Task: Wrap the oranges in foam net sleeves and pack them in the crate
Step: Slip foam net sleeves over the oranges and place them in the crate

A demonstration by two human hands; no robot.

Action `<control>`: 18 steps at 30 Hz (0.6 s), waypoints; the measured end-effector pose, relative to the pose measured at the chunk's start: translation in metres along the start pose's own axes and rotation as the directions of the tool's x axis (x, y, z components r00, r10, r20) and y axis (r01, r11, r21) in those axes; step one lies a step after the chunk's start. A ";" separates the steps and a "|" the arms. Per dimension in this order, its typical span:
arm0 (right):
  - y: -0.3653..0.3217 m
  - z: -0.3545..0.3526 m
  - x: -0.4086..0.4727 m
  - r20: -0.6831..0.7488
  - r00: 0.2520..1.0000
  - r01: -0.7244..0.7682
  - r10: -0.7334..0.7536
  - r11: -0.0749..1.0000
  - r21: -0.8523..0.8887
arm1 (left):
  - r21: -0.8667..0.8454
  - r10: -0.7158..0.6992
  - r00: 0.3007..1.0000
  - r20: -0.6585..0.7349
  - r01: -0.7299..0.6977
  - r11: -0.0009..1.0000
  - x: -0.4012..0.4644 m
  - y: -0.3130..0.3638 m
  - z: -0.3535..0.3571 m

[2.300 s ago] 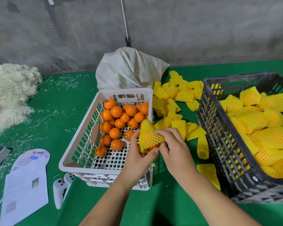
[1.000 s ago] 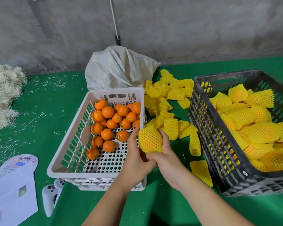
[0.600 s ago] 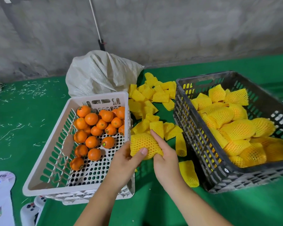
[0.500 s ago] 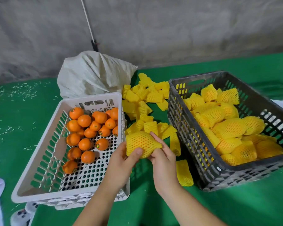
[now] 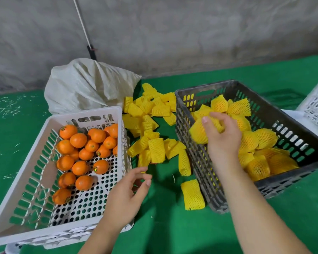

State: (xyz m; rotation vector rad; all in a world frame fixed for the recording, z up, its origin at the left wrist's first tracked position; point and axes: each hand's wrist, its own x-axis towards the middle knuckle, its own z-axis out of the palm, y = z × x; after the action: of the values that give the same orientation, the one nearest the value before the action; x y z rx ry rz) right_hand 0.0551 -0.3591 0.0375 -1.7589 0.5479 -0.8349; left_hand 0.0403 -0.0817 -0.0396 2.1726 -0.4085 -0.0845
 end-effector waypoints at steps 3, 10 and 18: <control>0.020 -0.010 0.043 0.068 0.998 0.023 0.014 0.856 -0.517 | 0.126 0.029 0.999 -0.019 -0.026 0.992 0.002 0.002 0.004; 0.048 0.022 0.006 0.470 0.877 0.367 0.100 0.491 -0.790 | -0.031 -0.127 0.990 -0.067 0.125 0.992 0.010 0.006 0.016; 0.063 0.104 -0.021 0.677 0.681 0.315 0.278 0.723 -0.615 | 0.174 -0.183 0.982 0.052 0.172 0.970 0.088 0.006 0.053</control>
State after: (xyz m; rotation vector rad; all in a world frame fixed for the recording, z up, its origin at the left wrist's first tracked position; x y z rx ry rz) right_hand 0.1231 -0.3004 -0.0472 -2.5944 0.2786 0.2179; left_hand 0.1105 -0.1538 -0.0587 2.3758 -0.2661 -0.2309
